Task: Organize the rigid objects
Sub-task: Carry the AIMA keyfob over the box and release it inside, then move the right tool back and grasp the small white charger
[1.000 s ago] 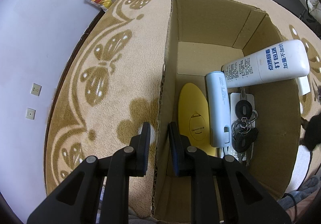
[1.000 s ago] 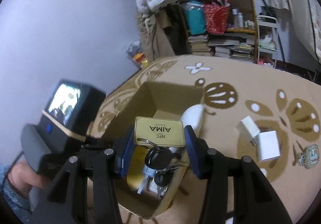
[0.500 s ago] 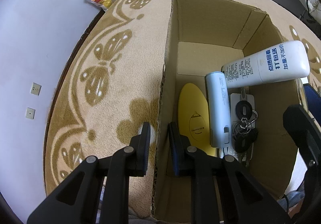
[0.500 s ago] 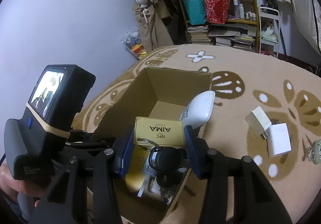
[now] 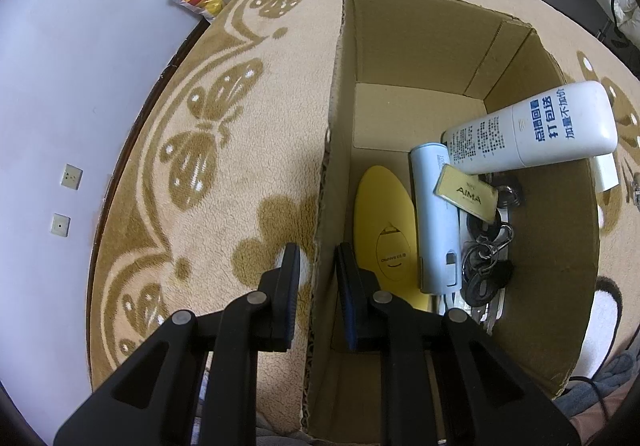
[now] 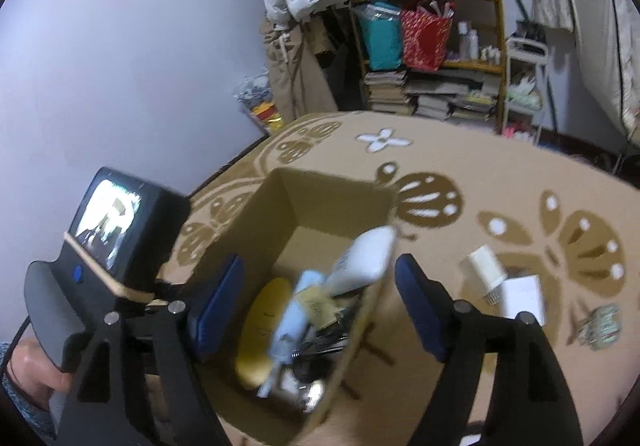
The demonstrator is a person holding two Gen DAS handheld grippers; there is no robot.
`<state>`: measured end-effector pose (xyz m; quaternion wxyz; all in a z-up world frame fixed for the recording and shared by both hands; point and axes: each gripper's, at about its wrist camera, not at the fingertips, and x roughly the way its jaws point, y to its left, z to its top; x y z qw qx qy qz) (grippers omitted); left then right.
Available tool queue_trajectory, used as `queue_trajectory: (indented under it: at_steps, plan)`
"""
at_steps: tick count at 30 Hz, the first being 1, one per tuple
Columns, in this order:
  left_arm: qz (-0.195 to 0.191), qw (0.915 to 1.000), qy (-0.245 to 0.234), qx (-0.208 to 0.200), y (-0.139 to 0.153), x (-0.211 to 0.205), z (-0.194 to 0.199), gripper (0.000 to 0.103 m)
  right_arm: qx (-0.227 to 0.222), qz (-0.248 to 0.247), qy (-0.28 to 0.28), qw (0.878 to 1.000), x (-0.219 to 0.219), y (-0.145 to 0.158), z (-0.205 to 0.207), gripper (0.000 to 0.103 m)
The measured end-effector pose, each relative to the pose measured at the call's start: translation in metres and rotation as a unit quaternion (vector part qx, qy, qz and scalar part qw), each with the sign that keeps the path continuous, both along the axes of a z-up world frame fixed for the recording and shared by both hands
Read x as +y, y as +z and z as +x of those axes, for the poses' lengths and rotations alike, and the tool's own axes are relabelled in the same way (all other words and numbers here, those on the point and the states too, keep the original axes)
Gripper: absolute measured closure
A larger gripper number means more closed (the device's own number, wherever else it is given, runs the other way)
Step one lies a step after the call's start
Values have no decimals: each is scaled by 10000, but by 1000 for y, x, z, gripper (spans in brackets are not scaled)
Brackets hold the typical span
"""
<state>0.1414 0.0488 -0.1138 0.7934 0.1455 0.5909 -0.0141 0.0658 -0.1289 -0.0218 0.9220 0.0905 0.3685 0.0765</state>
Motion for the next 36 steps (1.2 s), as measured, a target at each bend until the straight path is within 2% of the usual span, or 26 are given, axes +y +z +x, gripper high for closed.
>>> queue_trajectory:
  at_steps: [5, 10, 12, 15, 22, 26, 31, 33, 36]
  plan:
    - [-12, 10000, 2, 4, 0, 0, 0, 84, 71, 33, -247, 9997, -34, 3, 8, 20]
    - [-11, 10000, 5, 5, 0, 1, 0, 85, 336, 90, -507, 9981, -73, -8, 20, 20]
    - [-18, 10000, 32, 3, 0, 1, 0, 85, 446, 75, -564, 9974, -88, -16, 26, 20]
    - [0, 10000, 51, 8, -1, 0, 1, 85, 626, -249, -579, 9960, -102, -30, 38, 20]
    - [45, 10000, 23, 8, -1, -1, 0, 85, 1076, 21, -477, 9930, -128, -70, 66, 20]
    - [89, 10000, 9, -2, -1, -2, 0, 85, 1327, -136, -336, 9905, -130, -92, 79, 21]
    - [121, 9999, -10, -8, -1, -3, -1, 85, 1660, -353, -264, 9851, -128, -110, 89, 37]
    - [145, 9999, -24, -14, -1, -4, -1, 85, 1858, -441, -140, 9815, -126, -118, 93, 52]
    - [138, 9999, -21, -11, 0, -4, -1, 85, 1962, -603, -20, 9787, -121, -125, 93, 64]
